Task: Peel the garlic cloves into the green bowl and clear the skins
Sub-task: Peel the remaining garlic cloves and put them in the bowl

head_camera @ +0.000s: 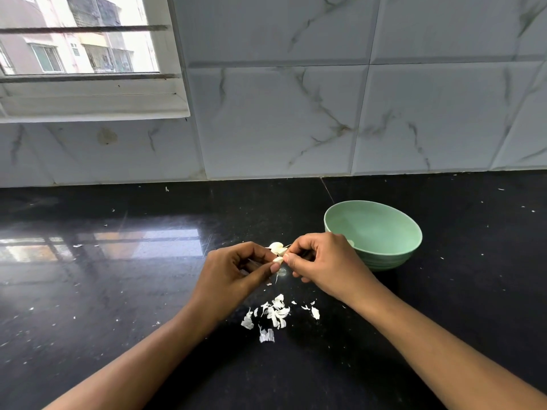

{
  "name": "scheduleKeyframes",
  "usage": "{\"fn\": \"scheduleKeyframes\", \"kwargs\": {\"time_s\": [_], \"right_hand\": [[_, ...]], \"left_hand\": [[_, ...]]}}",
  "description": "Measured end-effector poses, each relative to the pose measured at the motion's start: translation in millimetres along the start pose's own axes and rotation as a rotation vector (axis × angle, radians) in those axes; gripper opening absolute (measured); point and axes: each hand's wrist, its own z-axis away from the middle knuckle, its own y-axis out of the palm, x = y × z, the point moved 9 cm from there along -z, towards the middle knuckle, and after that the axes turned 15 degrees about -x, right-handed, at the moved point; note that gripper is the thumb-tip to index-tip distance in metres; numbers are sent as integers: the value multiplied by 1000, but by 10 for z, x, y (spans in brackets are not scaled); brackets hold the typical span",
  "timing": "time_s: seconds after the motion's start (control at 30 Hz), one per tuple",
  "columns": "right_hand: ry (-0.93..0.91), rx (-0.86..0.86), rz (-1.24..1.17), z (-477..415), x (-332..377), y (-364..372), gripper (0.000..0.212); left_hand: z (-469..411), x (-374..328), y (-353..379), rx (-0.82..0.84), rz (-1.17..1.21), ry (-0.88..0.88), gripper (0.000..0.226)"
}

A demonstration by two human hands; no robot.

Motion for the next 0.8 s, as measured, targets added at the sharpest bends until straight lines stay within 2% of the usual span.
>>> {"fn": "scheduleKeyframes", "kwargs": {"time_s": [0.23, 0.33, 0.47, 0.63, 0.8], "right_hand": [[86, 94, -80, 42, -7, 87, 18], [121, 133, -122, 56, -22, 125, 18], [148, 115, -168, 73, -41, 160, 14], [171, 117, -256, 47, -48, 140, 9], [42, 19, -150, -18, 15, 3, 6]], "left_hand": [[1, -50, -14, -5, -22, 69, 12], [3, -91, -25, -8, -51, 146, 12], [2, -153, -23, -15, -40, 164, 11], [-49, -45, -48, -35, -28, 65, 8], [-28, -16, -3, -16, -35, 38, 9]]}}
